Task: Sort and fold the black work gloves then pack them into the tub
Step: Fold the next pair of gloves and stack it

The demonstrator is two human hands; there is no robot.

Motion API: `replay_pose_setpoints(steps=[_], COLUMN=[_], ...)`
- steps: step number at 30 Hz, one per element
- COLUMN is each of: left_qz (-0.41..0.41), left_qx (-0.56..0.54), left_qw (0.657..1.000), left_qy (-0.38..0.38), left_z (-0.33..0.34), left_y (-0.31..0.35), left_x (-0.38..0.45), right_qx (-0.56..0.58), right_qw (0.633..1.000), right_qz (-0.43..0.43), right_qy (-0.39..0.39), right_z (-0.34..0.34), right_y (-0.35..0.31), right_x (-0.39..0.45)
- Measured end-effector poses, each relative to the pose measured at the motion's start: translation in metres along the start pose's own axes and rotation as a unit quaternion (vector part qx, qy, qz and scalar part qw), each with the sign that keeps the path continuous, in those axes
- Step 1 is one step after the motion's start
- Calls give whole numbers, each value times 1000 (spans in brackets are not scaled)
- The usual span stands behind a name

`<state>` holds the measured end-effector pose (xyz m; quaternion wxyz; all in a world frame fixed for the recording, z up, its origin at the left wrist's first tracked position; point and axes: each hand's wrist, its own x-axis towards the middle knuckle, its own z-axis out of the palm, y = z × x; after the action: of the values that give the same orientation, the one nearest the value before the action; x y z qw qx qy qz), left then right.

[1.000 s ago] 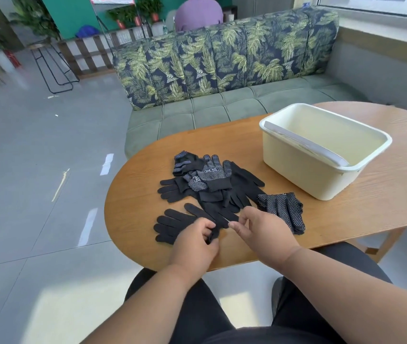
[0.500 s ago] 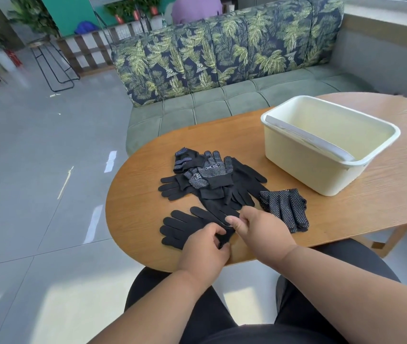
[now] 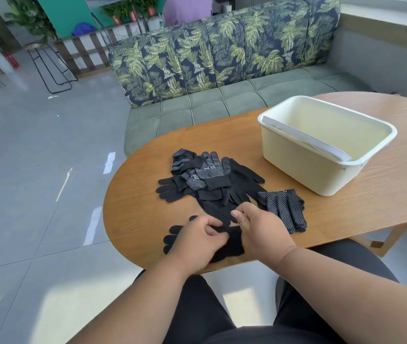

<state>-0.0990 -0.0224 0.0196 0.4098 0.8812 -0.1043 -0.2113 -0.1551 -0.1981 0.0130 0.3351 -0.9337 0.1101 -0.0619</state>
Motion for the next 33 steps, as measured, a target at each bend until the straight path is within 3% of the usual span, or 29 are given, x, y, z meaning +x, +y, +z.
replay_pose_setpoints(steps=[4, 9, 14, 17, 20, 25, 30, 33], left_qz=[15, 88, 151, 139, 141, 160, 107, 91], left_qx=[0, 188, 335, 372, 330, 119, -93, -138], left_qw=[997, 971, 928, 917, 932, 965, 947, 921], left_qy=[77, 116, 54, 32, 54, 172, 289, 353], left_z=[-25, -37, -26, -18, -17, -34, -74, -100], left_y=[2, 11, 19, 18, 16, 25, 30, 30], left_x=[28, 66, 82, 87, 87, 67, 26, 2], right_qx=[0, 7, 15, 7, -2, -42, -78, -87], right_qw=[1000, 1000, 1000, 1000, 1000, 992, 990, 990], right_qz=[11, 6, 4, 5, 4, 17, 15, 12], right_qy=[-9, -13, -13, -23, -28, -116, -119, -112], right_z=[1, 3, 3, 3, 5, 13, 15, 15], right_y=[1, 2, 4, 6, 5, 10, 10, 9], right_x=[0, 0, 0, 0, 1, -1, -1, -4])
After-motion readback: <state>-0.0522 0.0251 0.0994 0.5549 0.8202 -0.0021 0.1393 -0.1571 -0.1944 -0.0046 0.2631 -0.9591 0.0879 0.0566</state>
